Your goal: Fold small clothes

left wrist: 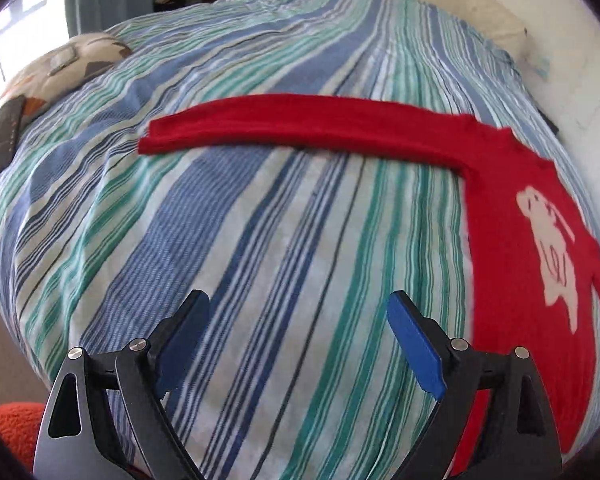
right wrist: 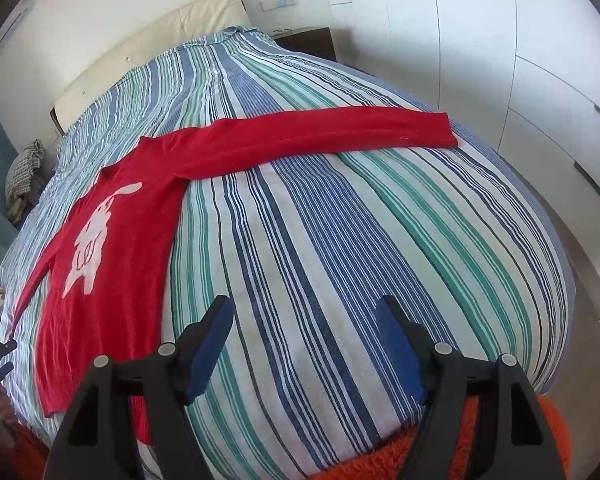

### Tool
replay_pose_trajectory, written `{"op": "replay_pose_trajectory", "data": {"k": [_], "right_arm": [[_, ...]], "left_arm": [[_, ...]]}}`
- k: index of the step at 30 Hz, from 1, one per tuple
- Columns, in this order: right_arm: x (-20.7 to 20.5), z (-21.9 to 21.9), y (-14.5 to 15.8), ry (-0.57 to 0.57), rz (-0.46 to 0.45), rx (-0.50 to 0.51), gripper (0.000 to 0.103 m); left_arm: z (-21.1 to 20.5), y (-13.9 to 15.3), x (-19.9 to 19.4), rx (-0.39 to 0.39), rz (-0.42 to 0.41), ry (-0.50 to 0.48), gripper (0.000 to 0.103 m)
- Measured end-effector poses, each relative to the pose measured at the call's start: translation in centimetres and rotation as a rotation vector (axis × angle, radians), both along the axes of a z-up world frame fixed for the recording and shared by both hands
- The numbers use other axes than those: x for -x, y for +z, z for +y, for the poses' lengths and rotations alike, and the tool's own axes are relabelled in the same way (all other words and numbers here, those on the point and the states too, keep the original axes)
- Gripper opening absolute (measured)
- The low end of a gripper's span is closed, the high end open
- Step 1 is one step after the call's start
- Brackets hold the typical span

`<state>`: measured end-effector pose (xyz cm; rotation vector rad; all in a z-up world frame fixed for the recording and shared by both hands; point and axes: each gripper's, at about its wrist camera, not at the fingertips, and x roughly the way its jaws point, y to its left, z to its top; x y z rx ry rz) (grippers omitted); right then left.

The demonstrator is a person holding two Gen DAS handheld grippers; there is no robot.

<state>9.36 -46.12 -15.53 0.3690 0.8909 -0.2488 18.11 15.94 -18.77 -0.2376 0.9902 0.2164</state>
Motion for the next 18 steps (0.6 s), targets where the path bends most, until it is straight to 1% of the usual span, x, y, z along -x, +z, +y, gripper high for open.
{"op": "replay_pose_trajectory", "data": {"k": [1,3,5,7,8,9,10,11,13,14,15,16,18], "right_arm": [[-0.2,-0.1,-0.1,-0.001,0.002,-0.006,0.073],[-1.0,-0.4,-0.3,-0.002,0.001,-0.040,0.073],[-2.2,-0.6,-0.5,-0.020,-0.008,-0.039,0.073],[-3.8,-0.3,-0.5,-0.035,-0.025,0.008,0.073],[-4.7,-0.1,-0.7,-0.036,-0.033,0.034,0.073],[-5.5,0.2,-0.9,-0.033,-0.037,0.053,0.073],[-6.3,0.5,-1.5,-0.028,-0.036,0.074,0.075],[-7.1,0.7,-2.3,-0.023,-0.023,0.099,0.077],[-8.3,0.9,-5.0,-0.017,0.043,0.125,0.084],[-8.4,0.9,-6.2,-0.011,0.047,0.134,0.086],[-8.0,1.3,-6.6,0.000,0.012,0.164,0.091],[-7.8,1.6,-6.6,0.005,-0.003,0.188,0.093],[-8.0,2.1,-6.7,0.009,0.012,0.217,0.096]], "left_arm": [[-0.6,-0.1,-0.4,-0.026,0.007,-0.015,0.091],[-1.0,-0.1,-1.3,-0.049,0.001,-0.025,0.091],[-0.8,-0.3,-2.7,-0.064,-0.003,-0.008,0.092],[-0.1,-1.9,-4.2,-0.055,0.049,0.011,0.100],[0.3,-3.1,-4.9,-0.041,0.095,0.021,0.103],[0.7,-4.2,-5.2,-0.019,0.116,0.019,0.103],[0.9,-4.6,-4.9,-0.012,0.085,0.016,0.103],[0.7,-4.5,-4.3,-0.026,0.027,0.018,0.103],[0.4,-4.7,-3.3,-0.050,-0.034,0.015,0.103],[0.1,-4.7,-2.8,-0.056,-0.056,0.010,0.103],[0.1,-4.7,-2.5,-0.058,-0.064,0.005,0.103],[0.1,-4.7,-2.4,-0.060,-0.065,0.000,0.103],[0.1,-4.4,-2.4,-0.067,-0.045,-0.006,0.103]]}}
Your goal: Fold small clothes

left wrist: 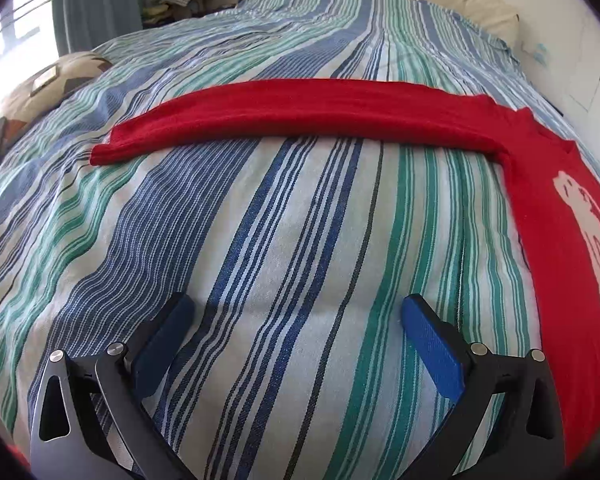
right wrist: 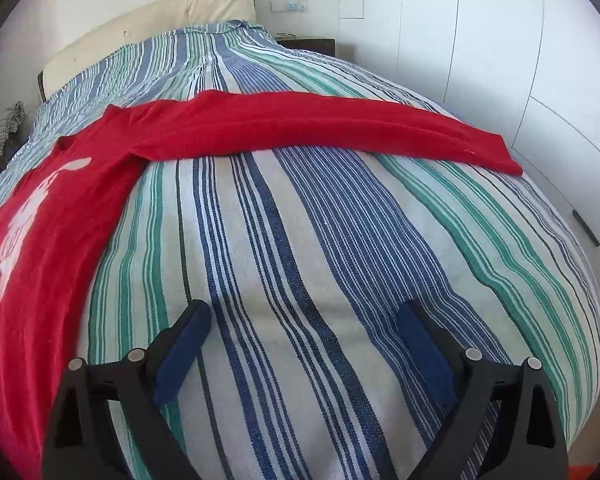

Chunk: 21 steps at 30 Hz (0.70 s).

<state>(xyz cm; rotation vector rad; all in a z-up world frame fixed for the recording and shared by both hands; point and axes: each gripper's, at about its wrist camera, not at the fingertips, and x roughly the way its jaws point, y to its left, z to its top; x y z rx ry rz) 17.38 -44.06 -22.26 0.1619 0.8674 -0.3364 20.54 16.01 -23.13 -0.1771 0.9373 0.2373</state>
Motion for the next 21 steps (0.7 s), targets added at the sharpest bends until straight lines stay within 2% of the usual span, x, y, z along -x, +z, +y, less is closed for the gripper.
{"op": "replay_pose_trajectory", "data": {"k": [2,4,6,8,11,21], "right_arm": [[0.1,-0.2,-0.1,0.008,-0.007,-0.014,0.098],[0.3,-0.2,-0.2,0.010,-0.015,-0.021,0.099],[0.4,0.0,-0.3,0.013,-0.014,-0.006,0.099],[0.3,0.0,-0.3,0.014,-0.007,0.000,0.100],[0.2,0.0,-0.4,0.013,-0.010,0.003,0.101],[0.2,-0.1,-0.5,0.015,-0.024,0.002,0.102]], "left_arm": [[-0.2,0.5,-0.8,-0.005,0.026,0.009,0.103],[-0.1,1.0,-1.5,0.001,-0.004,0.020,0.103],[-0.1,0.3,-2.1,-0.043,-0.043,0.024,0.103],[-0.1,-0.5,-2.4,-0.039,-0.036,0.019,0.103],[-0.5,-0.2,-2.0,-0.067,-0.054,0.021,0.103],[-0.4,-0.2,-2.1,-0.059,-0.050,0.023,0.103]]}}
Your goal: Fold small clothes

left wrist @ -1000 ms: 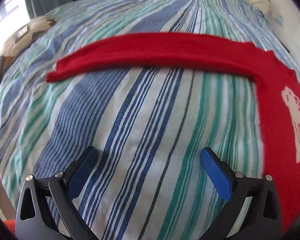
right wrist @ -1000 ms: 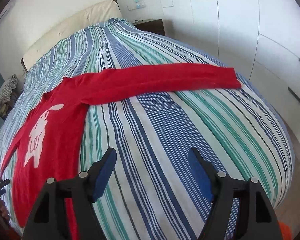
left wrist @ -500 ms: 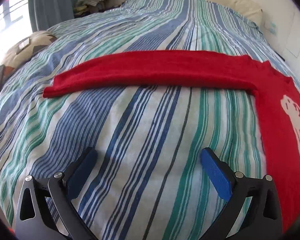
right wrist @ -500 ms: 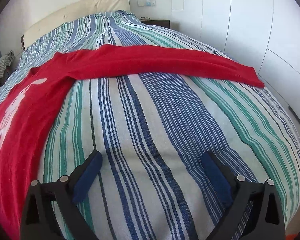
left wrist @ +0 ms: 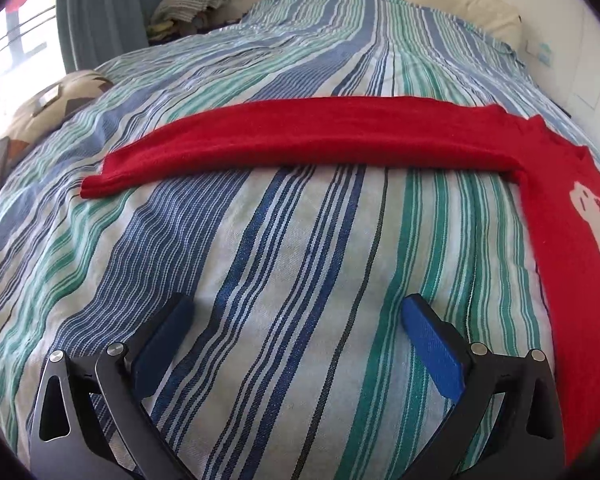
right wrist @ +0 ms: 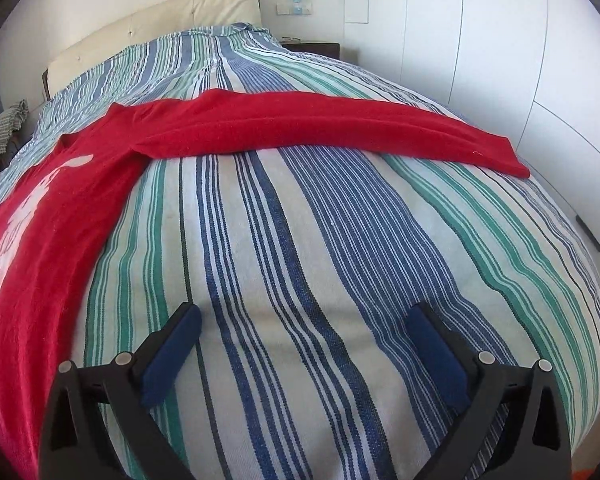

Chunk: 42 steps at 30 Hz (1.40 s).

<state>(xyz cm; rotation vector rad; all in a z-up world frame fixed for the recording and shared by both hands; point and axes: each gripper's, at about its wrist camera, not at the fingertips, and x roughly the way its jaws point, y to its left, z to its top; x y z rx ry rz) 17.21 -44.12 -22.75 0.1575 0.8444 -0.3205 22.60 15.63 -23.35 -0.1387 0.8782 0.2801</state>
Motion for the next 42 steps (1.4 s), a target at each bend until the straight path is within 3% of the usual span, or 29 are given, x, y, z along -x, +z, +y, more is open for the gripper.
{"op": "replay_pose_trajectory", "data": {"k": [42], "right_arm": [[0.39,0.03,0.21,0.003,-0.009,0.000,0.102]], "left_arm": [[0.01,-0.01,0.00,-0.001,0.001,0.001,0.103]]}}
